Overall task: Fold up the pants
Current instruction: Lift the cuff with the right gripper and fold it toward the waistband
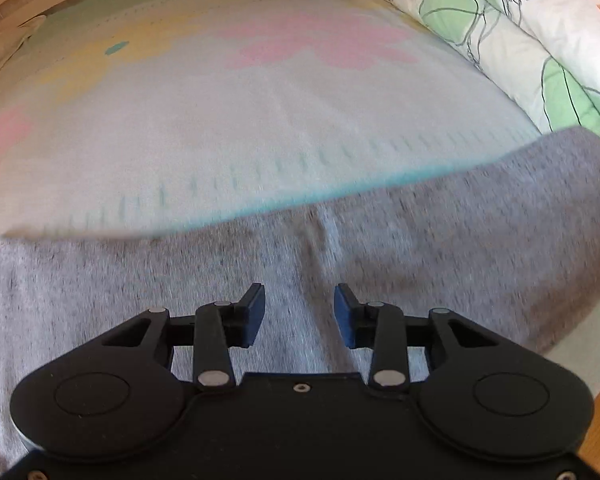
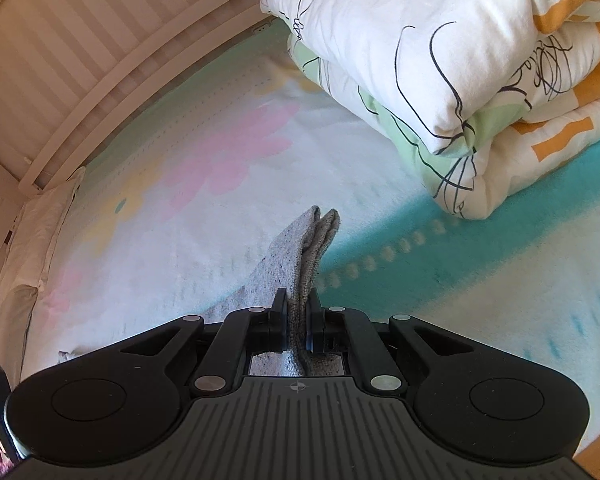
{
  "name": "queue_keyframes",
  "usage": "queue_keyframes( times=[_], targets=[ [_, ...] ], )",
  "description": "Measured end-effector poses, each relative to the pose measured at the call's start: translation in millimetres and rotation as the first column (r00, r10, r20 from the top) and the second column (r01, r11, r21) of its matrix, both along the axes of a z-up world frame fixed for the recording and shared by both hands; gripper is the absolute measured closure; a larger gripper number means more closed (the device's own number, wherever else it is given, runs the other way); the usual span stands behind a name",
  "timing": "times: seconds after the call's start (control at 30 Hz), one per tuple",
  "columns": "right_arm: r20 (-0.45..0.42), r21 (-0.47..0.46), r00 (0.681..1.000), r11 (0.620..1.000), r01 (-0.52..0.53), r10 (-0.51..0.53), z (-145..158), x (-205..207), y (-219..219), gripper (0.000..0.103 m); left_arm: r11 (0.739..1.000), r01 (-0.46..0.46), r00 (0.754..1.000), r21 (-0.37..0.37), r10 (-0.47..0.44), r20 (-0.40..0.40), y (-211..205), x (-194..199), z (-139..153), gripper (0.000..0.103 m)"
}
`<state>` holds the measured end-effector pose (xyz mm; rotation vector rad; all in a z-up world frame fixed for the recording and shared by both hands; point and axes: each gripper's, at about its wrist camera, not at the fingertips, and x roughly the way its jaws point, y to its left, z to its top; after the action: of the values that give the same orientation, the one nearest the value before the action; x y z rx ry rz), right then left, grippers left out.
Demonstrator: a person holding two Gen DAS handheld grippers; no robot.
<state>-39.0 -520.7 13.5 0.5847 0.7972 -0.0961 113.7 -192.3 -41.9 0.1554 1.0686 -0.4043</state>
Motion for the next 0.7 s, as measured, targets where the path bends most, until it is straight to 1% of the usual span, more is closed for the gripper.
queue_keyframes(
  times=[0.03, 0.1, 0.17, 0.2, 0.27, 0.3, 0.37, 0.47, 0.6, 0.7],
  targets=[
    [0.0, -0.005, 1.0, 1.0, -0.002, 0.002, 0, 1, 2, 0.095, 1.0, 0.013, 1.0, 0.002, -0.013, -0.018, 0, -5, -5, 0.057],
    [0.002, -0.012, 1.0, 1.0, -0.004, 0.004, 3, 1, 5, 0.095, 0.999, 0.034, 0.996, 0.014, -0.032, -0.078, -2, -14, -22, 0.057],
    [0.014, -0.014, 1.0, 1.0, -0.011, 0.011, 9, -1, 11, 0.095, 0.997, 0.063, 0.998, 0.035, -0.062, -0.024, -5, -23, -23, 0.056],
    [0.023, -0.02, 1.0, 1.0, -0.015, 0.015, 14, -2, 14, 0.095, 0.996, 0.081, 0.997, 0.041, -0.08, -0.022, -6, -24, -21, 0.056],
    [0.046, -0.049, 0.998, 0.998, -0.03, 0.032, 26, -3, 26, 0.095, 0.998, 0.058, 0.996, -0.017, -0.059, -0.065, 4, -18, -13, 0.056],
    [0.061, -0.06, 0.997, 0.997, -0.041, 0.045, 32, -4, 32, 0.095, 0.998, 0.038, 0.996, -0.041, -0.041, -0.079, 12, -16, -8, 0.056],
    [0.094, -0.057, 0.993, 0.996, -0.069, 0.074, 44, -4, 48, 0.095, 0.998, 0.012, 0.998, -0.058, -0.016, -0.066, 31, -11, 5, 0.056],
    [0.148, -0.057, 0.98, 0.99, -0.128, 0.135, 61, 3, 80, 0.095, 0.999, -0.001, 1.0, -0.045, 0.0, -0.022, 64, -9, 22, 0.056],
    [0.189, -0.058, 0.953, 0.972, -0.229, 0.236, 79, 22, 133, 0.095, 0.999, -0.041, 0.999, -0.035, 0.04, -0.01, 118, -5, 35, 0.056],
    [0.197, -0.05, 0.925, 0.946, -0.321, 0.324, 84, 42, 177, 0.095, 0.996, -0.083, 0.997, -0.035, 0.083, -0.002, 154, 1, 42, 0.056]
  ],
)
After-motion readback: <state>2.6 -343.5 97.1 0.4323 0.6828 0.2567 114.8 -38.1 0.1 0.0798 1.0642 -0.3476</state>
